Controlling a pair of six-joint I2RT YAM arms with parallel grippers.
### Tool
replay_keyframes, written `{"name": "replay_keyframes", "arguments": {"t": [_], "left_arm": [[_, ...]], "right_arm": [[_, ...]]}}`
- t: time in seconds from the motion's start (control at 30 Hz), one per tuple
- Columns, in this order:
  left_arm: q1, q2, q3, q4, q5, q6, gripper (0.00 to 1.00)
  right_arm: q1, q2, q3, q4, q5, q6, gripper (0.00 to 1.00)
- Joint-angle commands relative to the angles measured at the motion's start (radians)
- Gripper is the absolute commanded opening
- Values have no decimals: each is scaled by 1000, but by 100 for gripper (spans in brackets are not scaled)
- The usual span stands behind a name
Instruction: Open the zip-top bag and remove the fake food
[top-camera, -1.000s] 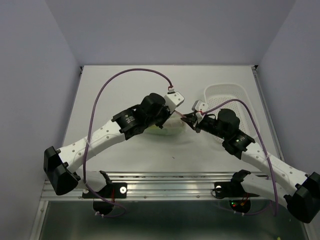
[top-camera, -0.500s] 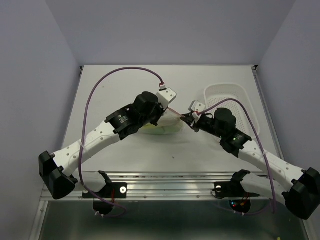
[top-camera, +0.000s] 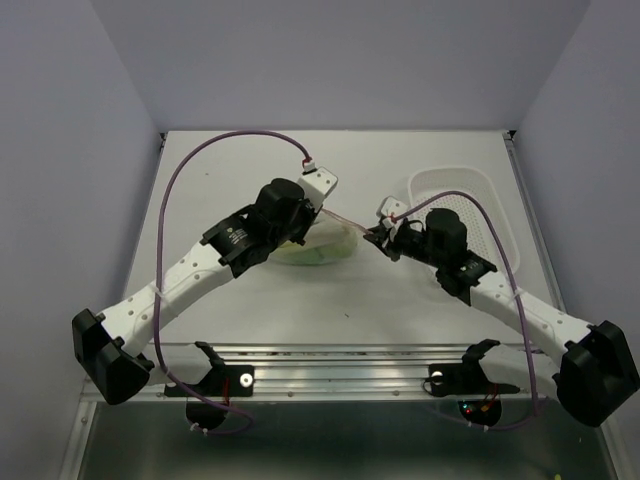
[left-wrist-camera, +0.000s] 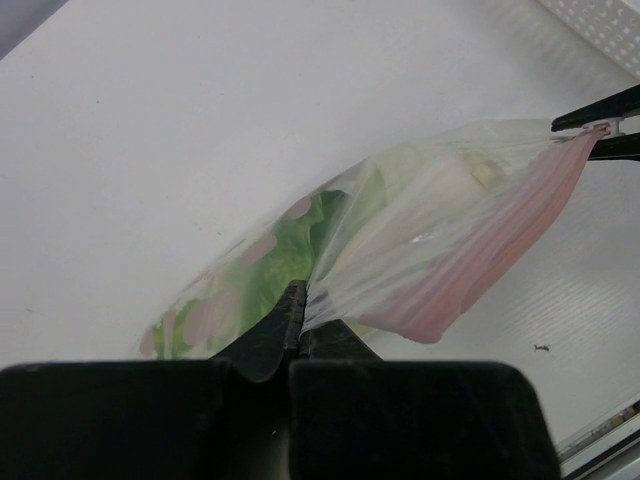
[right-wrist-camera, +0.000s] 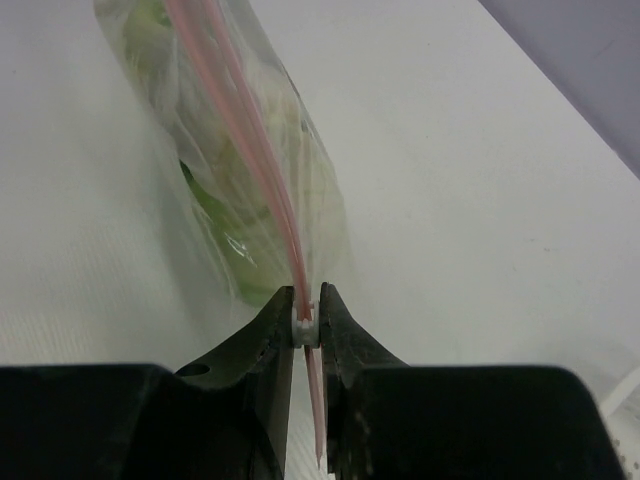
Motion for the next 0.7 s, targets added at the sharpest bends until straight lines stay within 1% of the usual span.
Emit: {"name": "replay_keyframes", "arguments": {"t": [0.0, 0.2, 0.23, 0.37, 0.67], "left_arm": [[57, -67, 15, 32, -151, 5, 0], [80, -62, 25, 35, -171, -1, 0], [86, -60, 25, 40, -191, -4, 0], [111, -59, 28, 51, -210, -23, 0], [113, -77, 0, 66, -150, -15, 0]], "right_arm": [[-80, 55, -26, -63, -1, -20, 7], [-147, 118, -6, -62, -43, -22, 7], [-148, 124, -5, -62, -70, -22, 7], [-157, 166, 14, -60, -43, -22, 7], [-167, 233, 86, -51, -50, -14, 6]]}}
